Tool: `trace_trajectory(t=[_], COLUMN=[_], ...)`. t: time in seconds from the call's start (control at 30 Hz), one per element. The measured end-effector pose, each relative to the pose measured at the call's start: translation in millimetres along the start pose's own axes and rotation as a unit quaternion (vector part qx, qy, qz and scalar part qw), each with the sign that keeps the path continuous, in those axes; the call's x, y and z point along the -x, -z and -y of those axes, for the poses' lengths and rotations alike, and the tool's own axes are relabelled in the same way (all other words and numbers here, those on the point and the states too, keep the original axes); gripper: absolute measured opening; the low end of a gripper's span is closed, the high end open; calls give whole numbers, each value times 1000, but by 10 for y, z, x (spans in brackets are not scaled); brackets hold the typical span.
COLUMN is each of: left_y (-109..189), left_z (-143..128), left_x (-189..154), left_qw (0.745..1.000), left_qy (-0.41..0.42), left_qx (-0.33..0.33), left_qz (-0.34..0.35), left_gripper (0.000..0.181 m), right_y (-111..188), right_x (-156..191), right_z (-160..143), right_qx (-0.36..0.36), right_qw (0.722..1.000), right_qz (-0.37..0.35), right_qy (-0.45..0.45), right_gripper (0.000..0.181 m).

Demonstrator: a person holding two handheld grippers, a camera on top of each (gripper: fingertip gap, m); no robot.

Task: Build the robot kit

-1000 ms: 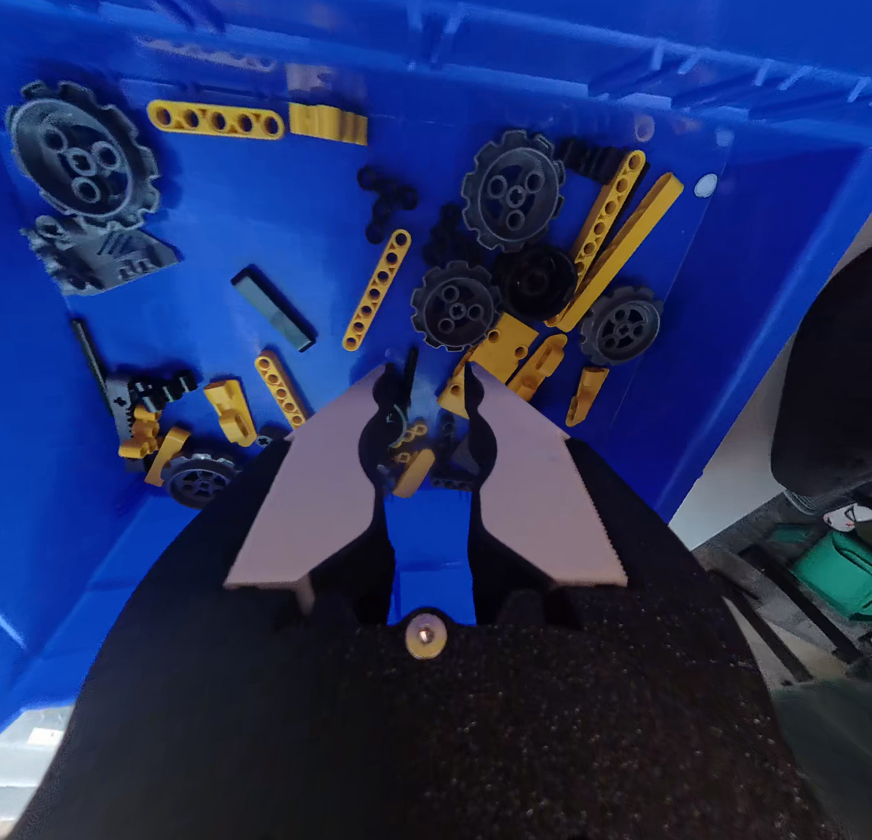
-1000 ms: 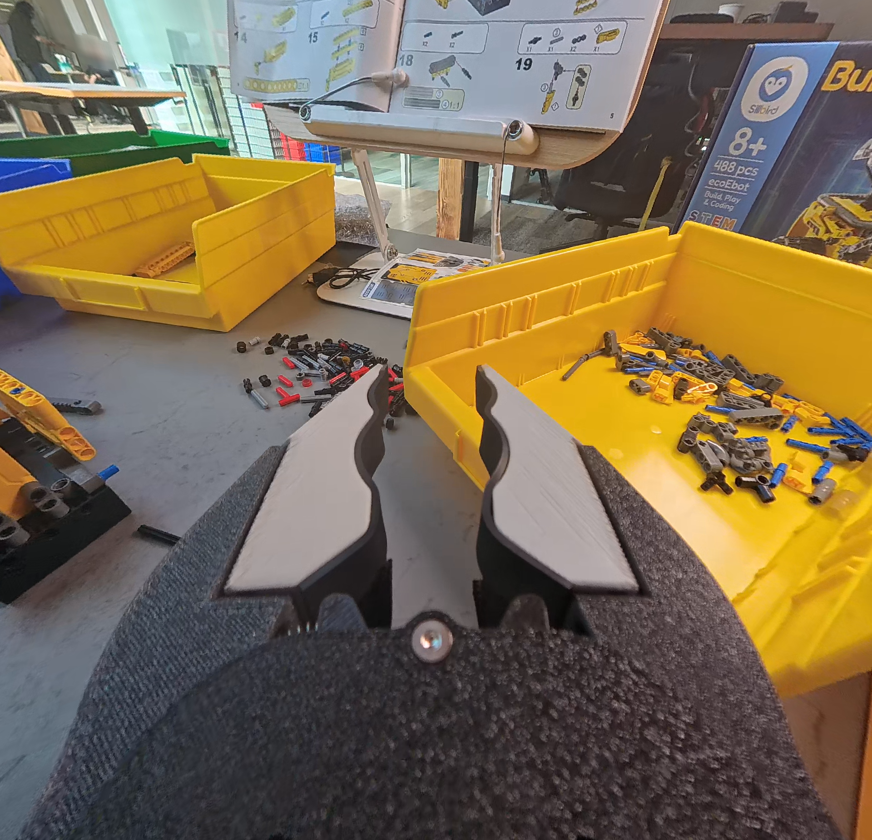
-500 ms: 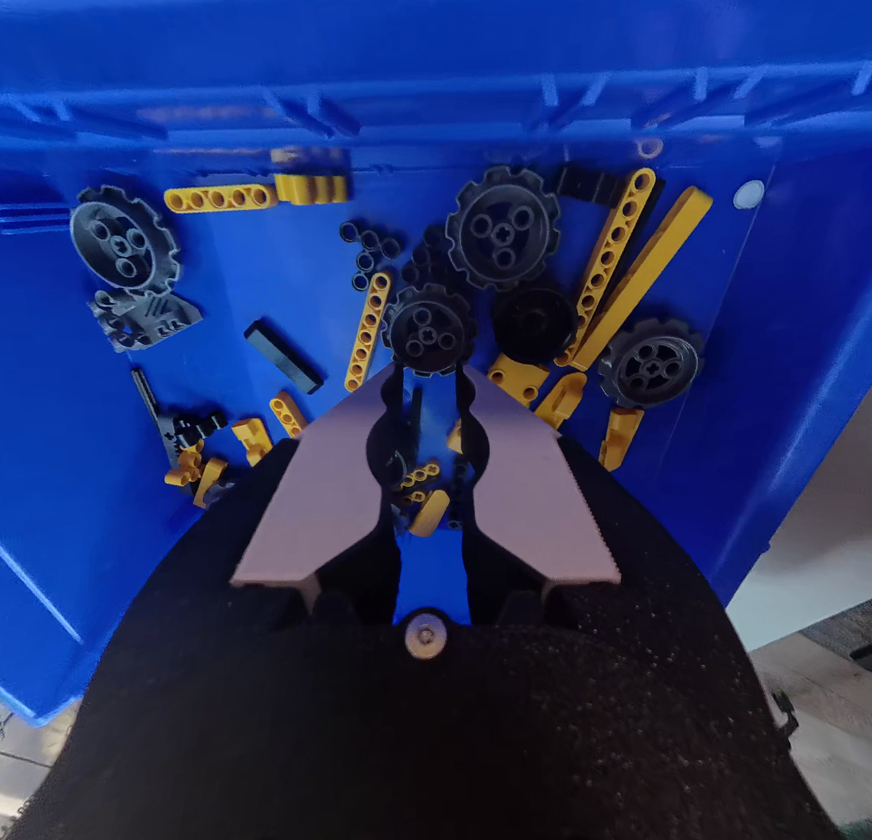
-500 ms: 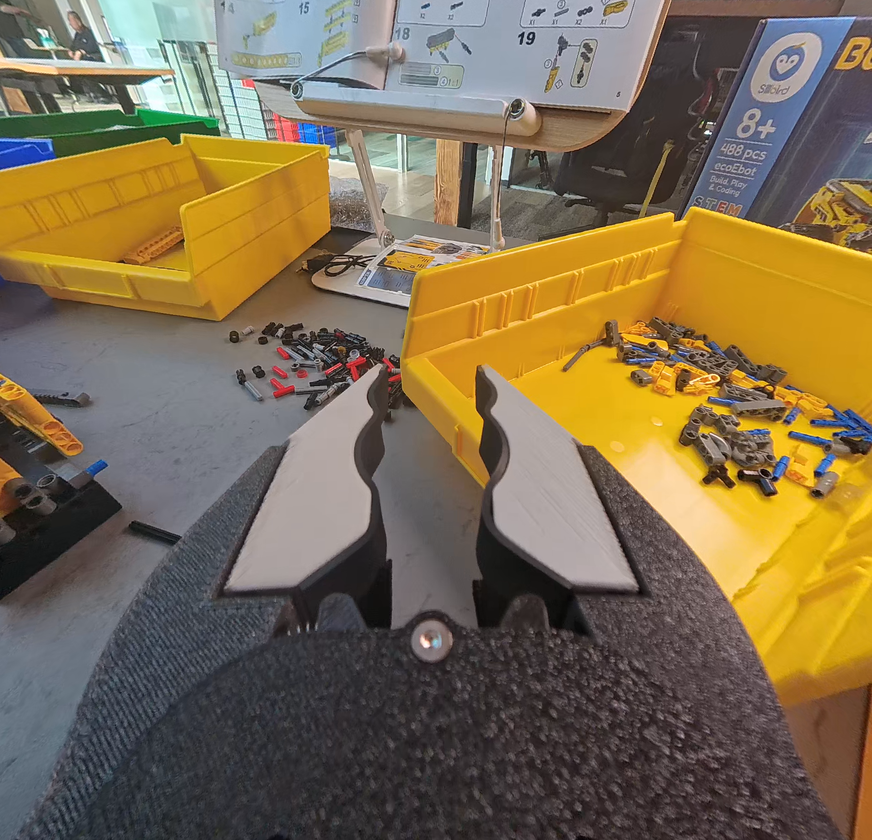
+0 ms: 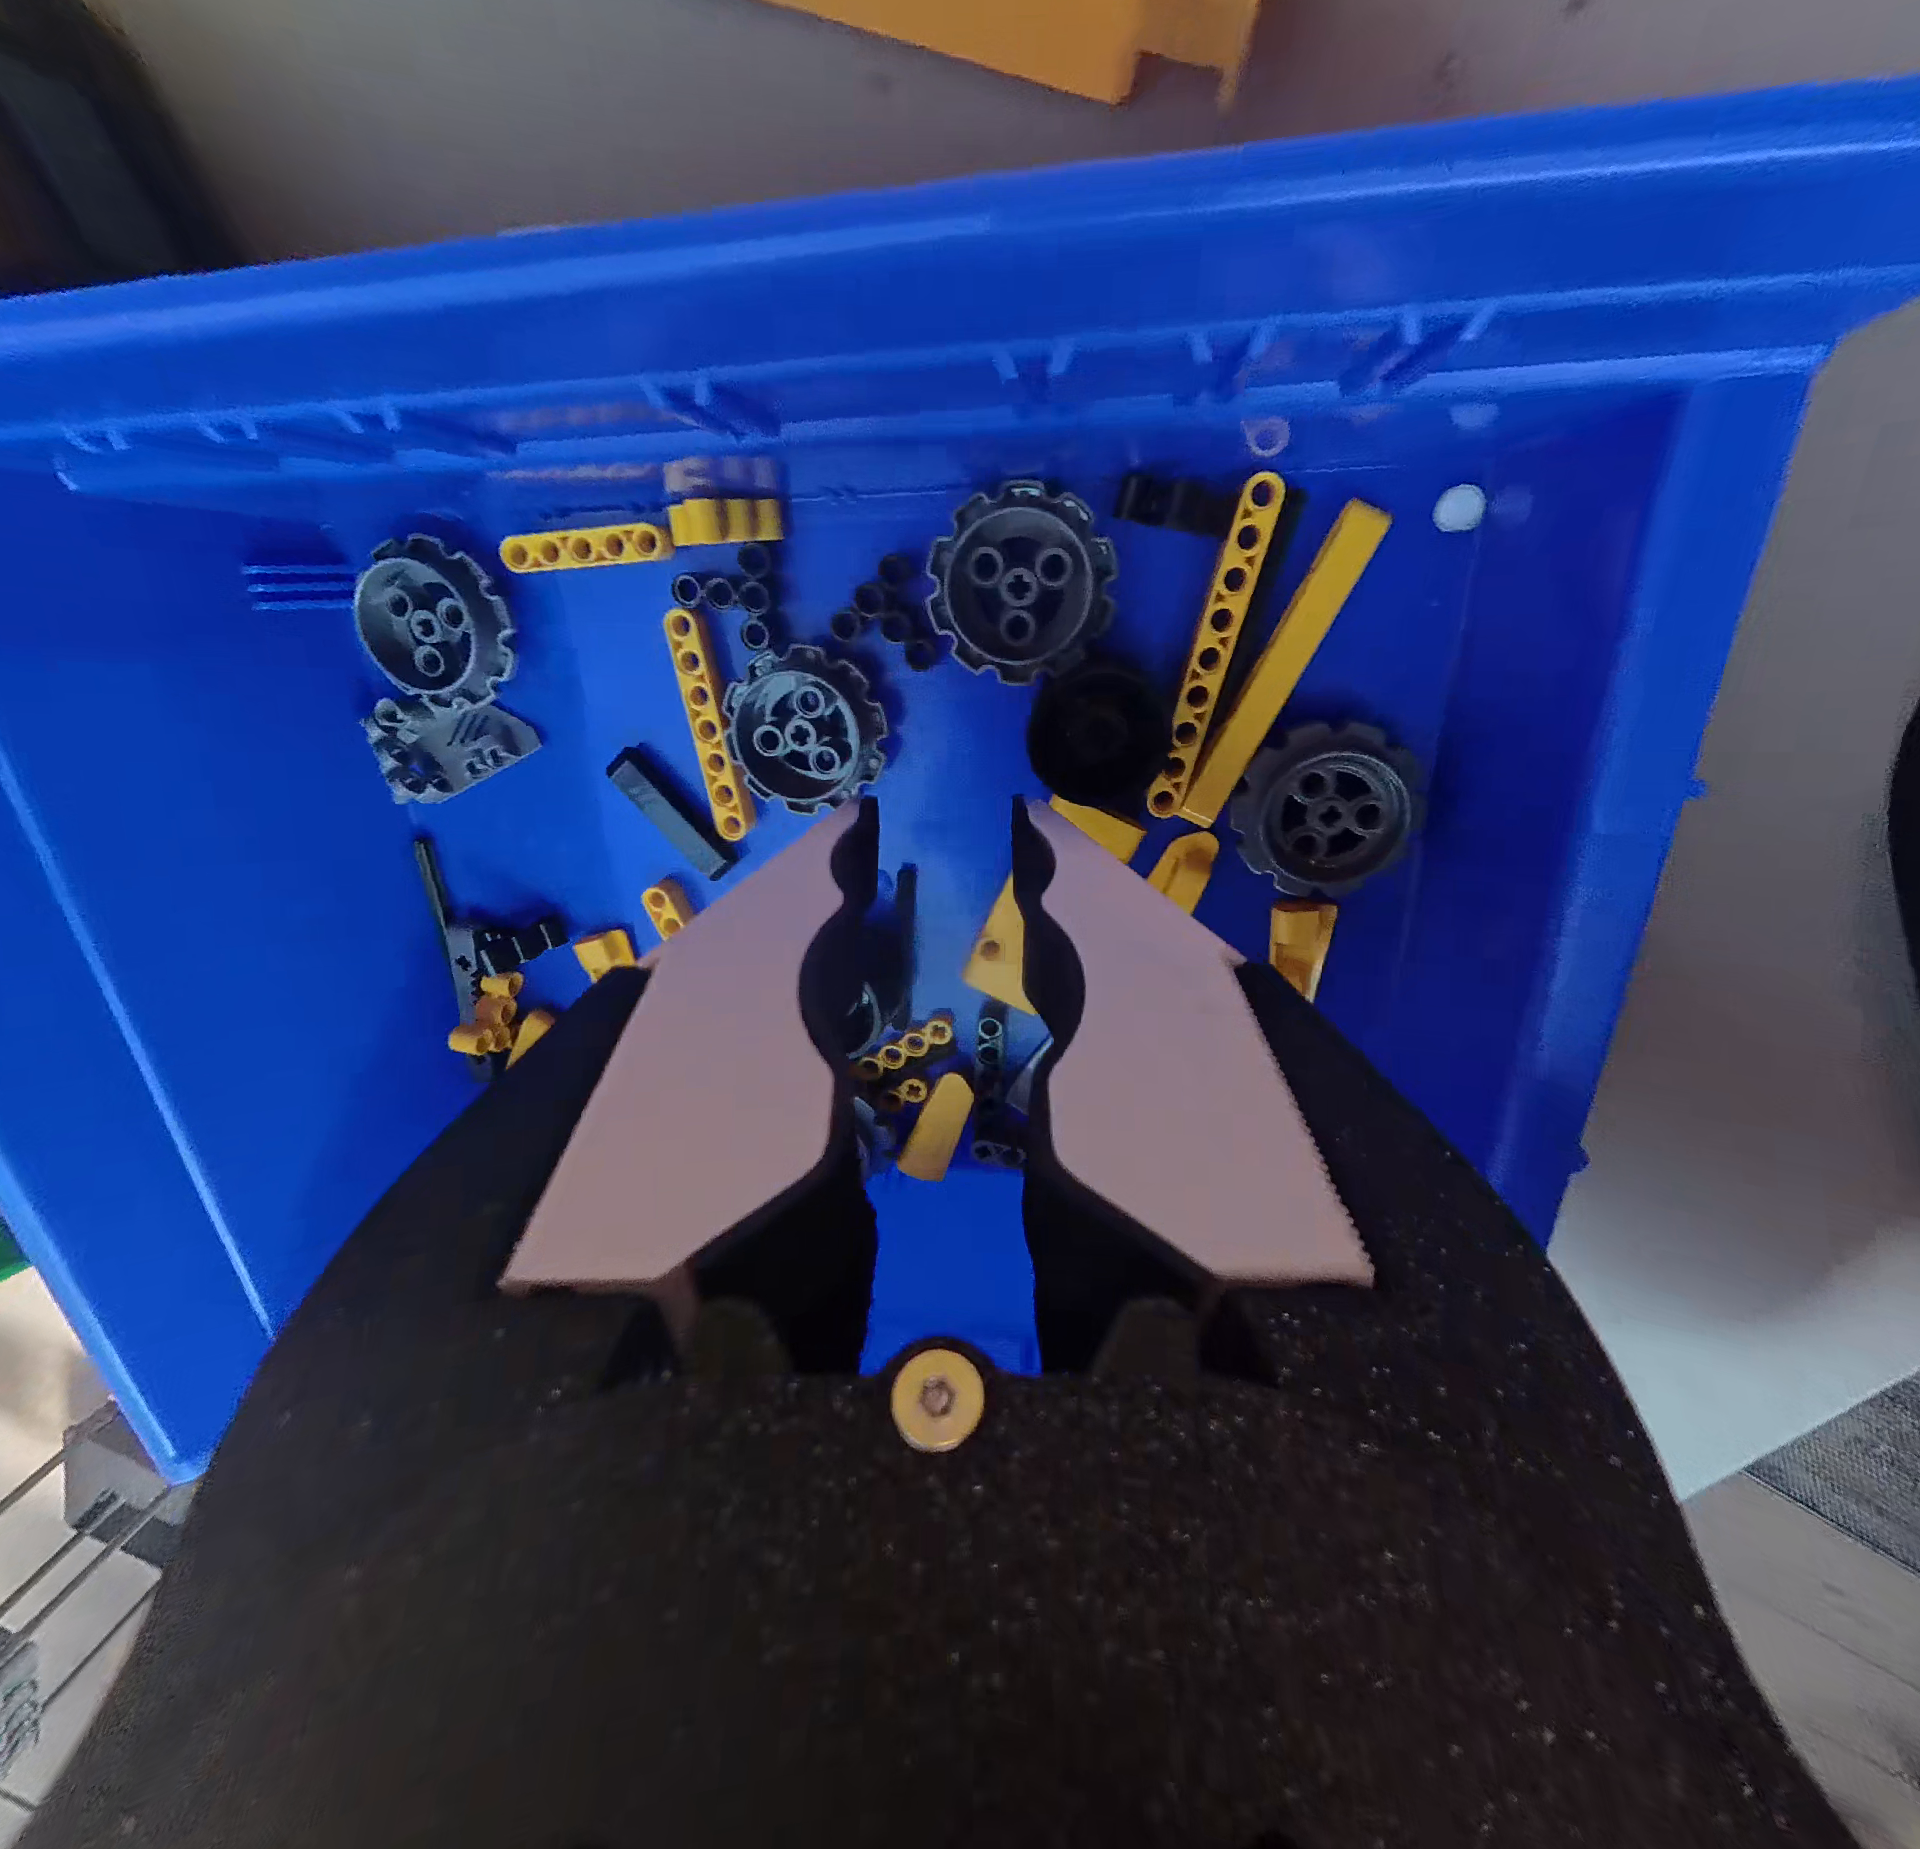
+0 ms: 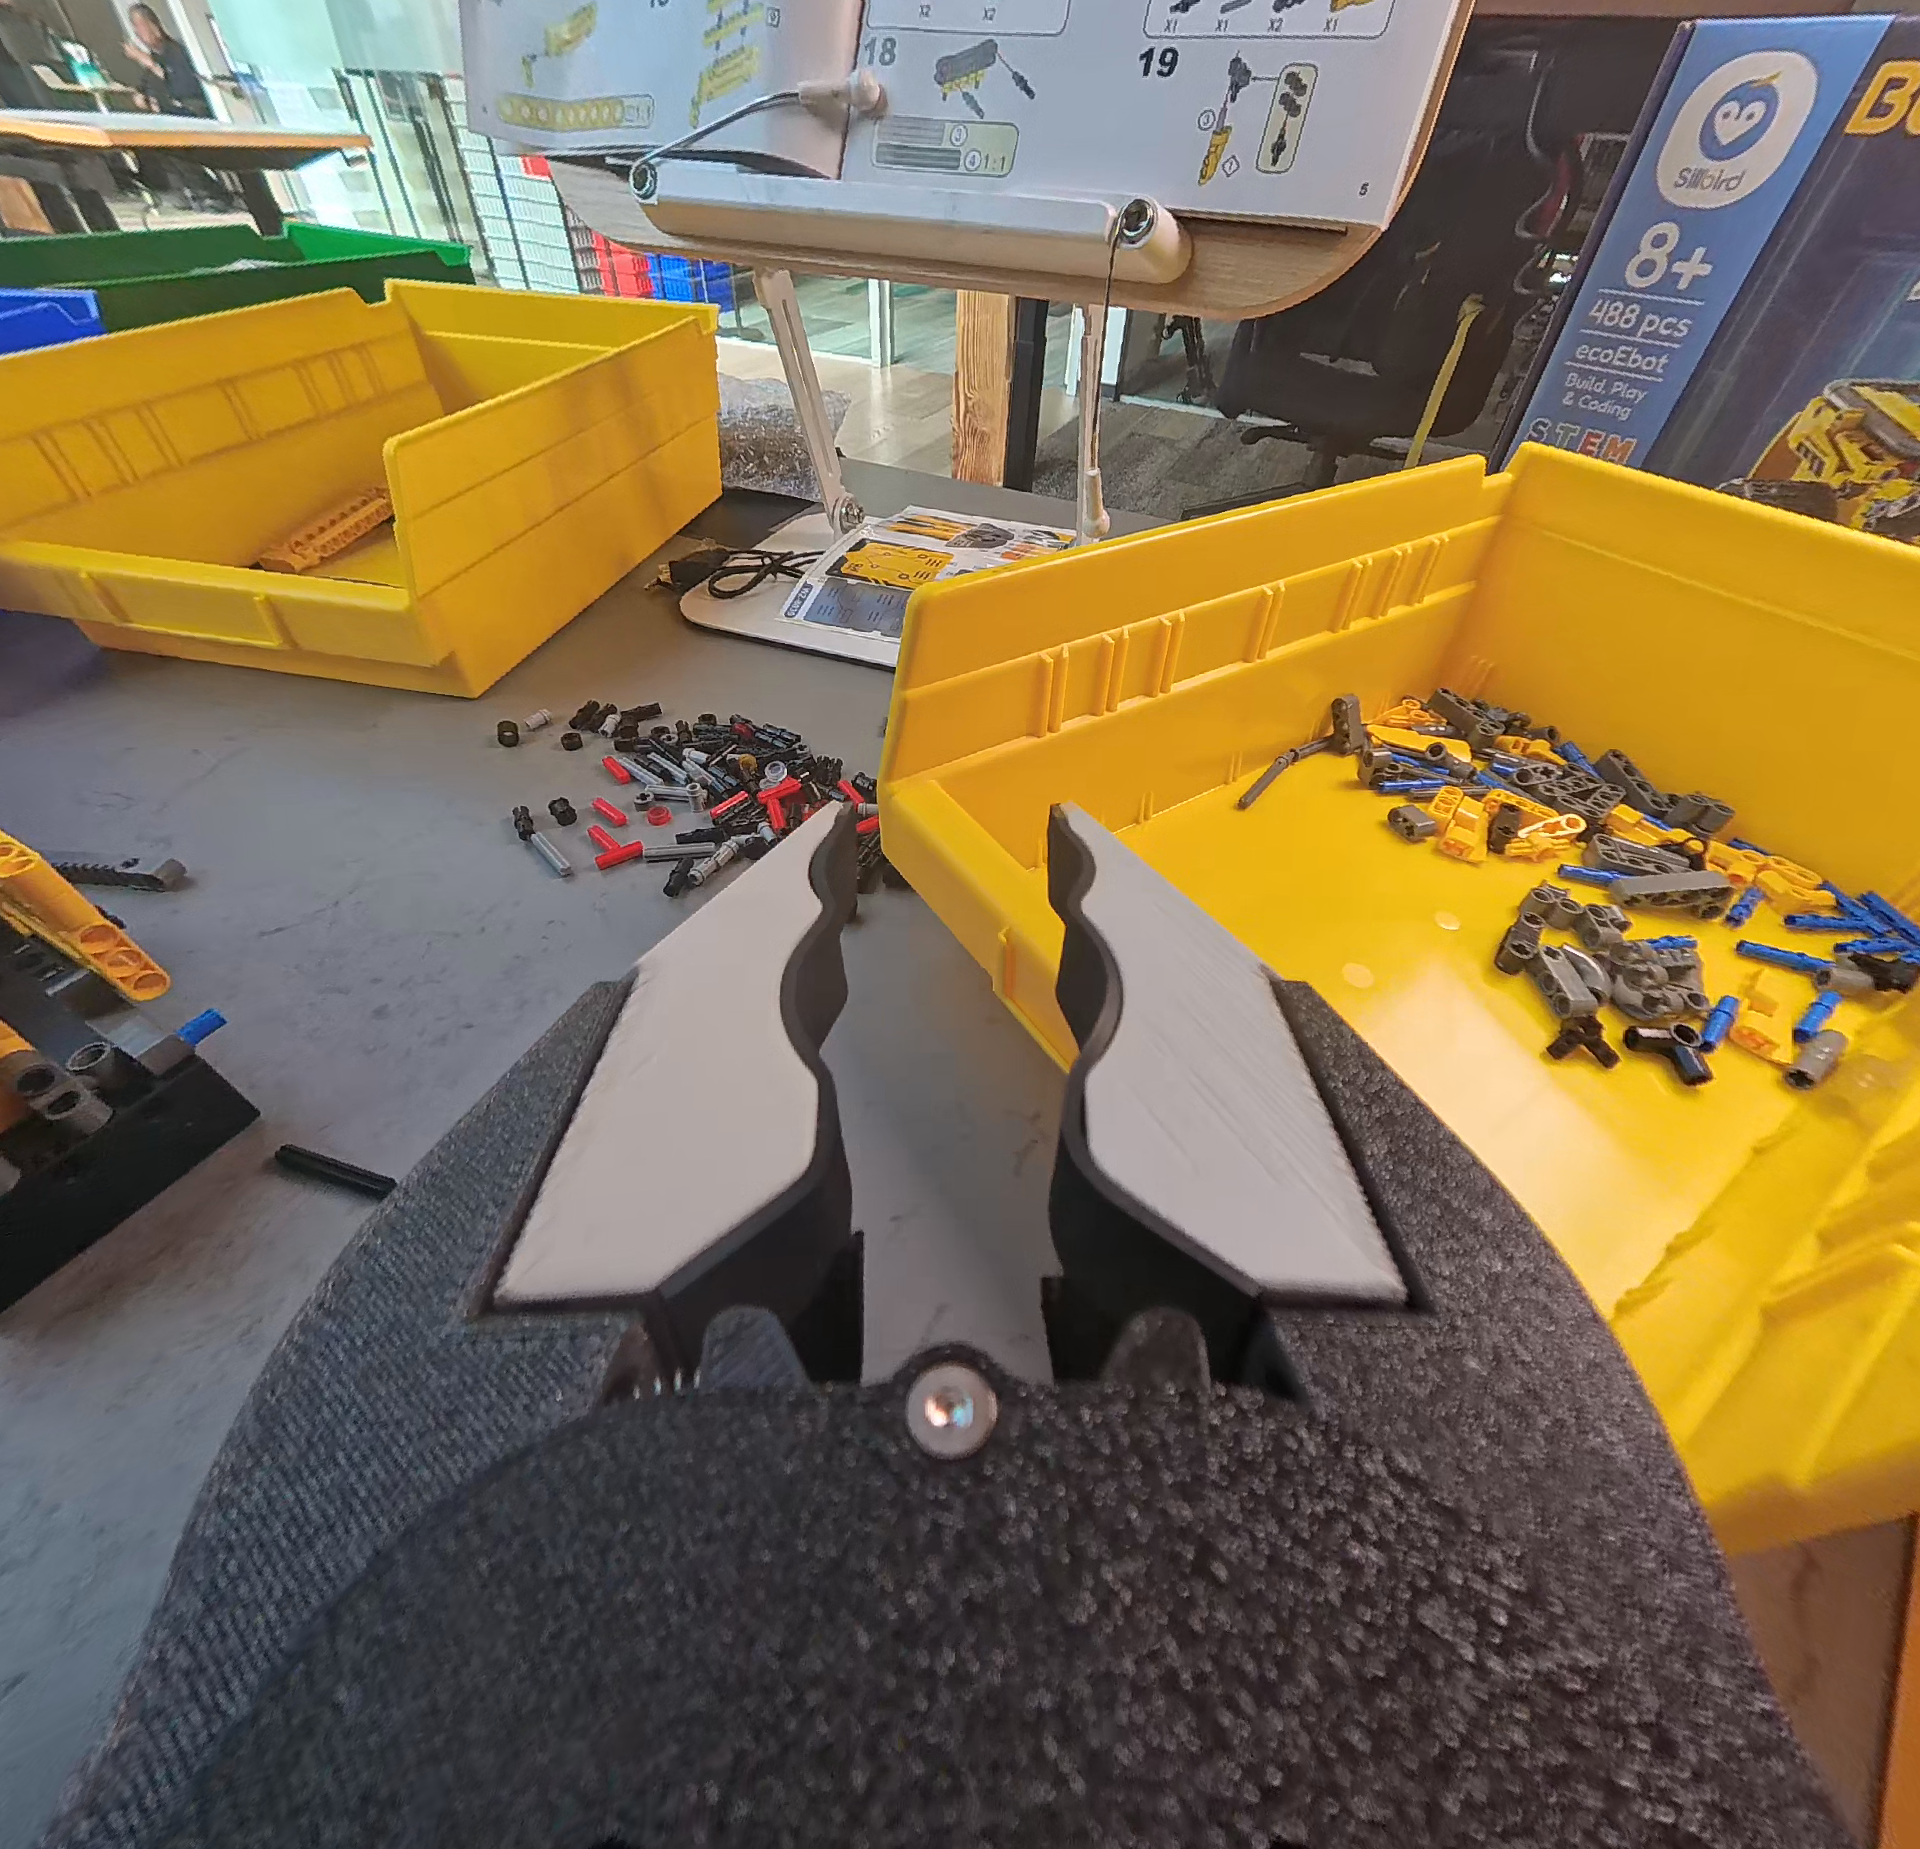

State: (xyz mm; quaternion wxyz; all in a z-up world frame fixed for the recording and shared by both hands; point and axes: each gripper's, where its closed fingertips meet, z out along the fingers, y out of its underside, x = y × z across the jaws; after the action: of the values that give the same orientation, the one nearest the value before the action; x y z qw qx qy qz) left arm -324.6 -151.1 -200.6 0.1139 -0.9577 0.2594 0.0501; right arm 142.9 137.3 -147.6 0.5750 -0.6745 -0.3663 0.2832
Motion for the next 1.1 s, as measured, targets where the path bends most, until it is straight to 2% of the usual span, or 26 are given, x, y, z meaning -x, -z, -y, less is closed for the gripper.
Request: trace_trajectory(t=[0.13,0.27,0.33,0.47,0.57,0.67,0.87,0.93,1.1], left_y=[120,211,205,132,62,11,-129,-157,-161], left_z=[-228,-705,-893,-1061,-1087,-1150,-1174,-1141,-879], left_x=[136,388,414,324,233,277,306,322,202], left_qw=[997,983,977,971,967,959,958,961,976], left_qy=[-4,4,9,21,8,-11,0,0,6], left_qx=[57,165,203,238,252,281,284,274,205], left_qz=[47,81,63,1,-33,-23,-37,-38,-78], left_gripper=[27,33,36,37,35,36,39,25,22], right_y=[-5,-5,-4,-6,-6,-10,-17,-19,-24], right_x=[6,14,18,24,23,22,25,23,24], right_z=[-6,-5,-4,-7,-8,-16,-26,-29,-35], right_qx=[2,2,2,3,3,5,8,9,10], right_qw=[1000,1000,1000,1000,1000,1000,1000,1000,1000], right_qz=[1,1,0,0,-1,-1,1,2,4], right_qy=[2,6,8,12,13,12,11,9,6], right_gripper=[36,36,36,36,36,36,36,36,36])
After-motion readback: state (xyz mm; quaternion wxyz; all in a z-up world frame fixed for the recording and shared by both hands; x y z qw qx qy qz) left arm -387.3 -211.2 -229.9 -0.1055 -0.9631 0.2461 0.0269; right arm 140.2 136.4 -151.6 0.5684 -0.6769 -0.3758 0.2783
